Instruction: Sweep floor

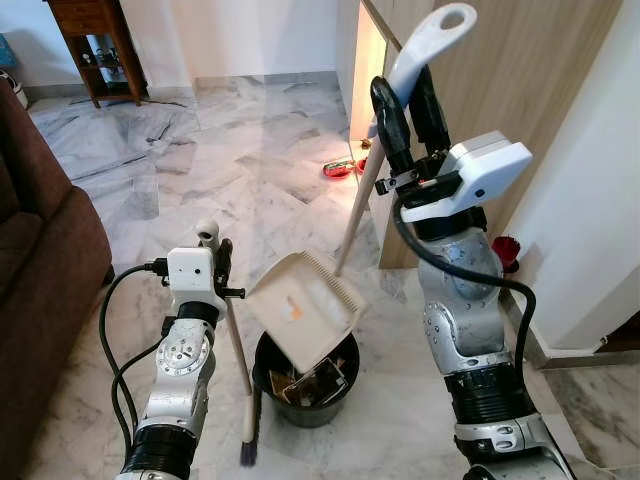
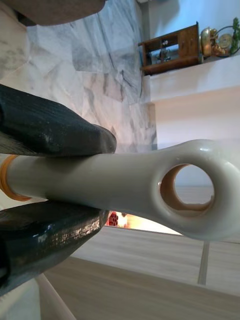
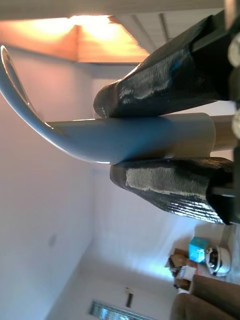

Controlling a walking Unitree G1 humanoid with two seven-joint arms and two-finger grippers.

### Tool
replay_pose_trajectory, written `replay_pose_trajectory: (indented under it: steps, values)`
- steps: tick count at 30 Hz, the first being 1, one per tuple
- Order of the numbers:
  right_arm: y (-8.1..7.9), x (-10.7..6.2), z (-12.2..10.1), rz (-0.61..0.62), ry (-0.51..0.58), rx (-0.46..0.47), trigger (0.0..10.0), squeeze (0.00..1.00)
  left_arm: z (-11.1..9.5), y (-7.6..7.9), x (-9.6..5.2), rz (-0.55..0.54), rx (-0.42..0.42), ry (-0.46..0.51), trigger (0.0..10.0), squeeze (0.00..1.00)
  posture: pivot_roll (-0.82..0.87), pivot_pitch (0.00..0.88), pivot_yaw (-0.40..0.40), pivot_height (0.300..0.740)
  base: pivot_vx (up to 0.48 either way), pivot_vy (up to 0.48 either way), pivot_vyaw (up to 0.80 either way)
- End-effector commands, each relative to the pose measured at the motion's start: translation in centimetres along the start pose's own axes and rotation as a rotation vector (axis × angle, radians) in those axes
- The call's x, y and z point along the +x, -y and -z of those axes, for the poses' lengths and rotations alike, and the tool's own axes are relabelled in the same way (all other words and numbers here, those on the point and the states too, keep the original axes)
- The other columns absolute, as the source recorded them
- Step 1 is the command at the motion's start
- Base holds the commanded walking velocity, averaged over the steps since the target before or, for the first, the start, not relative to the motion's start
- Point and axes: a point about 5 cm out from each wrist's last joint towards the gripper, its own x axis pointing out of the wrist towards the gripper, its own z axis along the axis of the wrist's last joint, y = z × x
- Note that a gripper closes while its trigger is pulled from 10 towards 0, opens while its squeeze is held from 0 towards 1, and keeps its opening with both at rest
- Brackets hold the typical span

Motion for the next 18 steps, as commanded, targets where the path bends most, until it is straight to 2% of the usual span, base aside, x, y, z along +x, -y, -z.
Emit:
replay_pose_trajectory:
  steps: [1, 18]
  values:
    - [-0.6, 1.3, -2.6, -0.050, 0.143, -0.068, 10.0, 0.00, -1.3, 0.0, 0.4, 0.008, -0.004, 0.069, 10.0, 0.00, 0.07, 0.039, 0.032, 0.740, 0.000, 0.000, 0.00]
    - [-1.7, 1.2, -3.2, -0.141, 0.170, -0.106, 10.0, 0.00, -1.4, 0.0, 0.4, 0.007, -0.003, 0.074, 10.0, 0.00, 0.07, 0.039, 0.032, 0.740, 0.000, 0.000, 0.00]
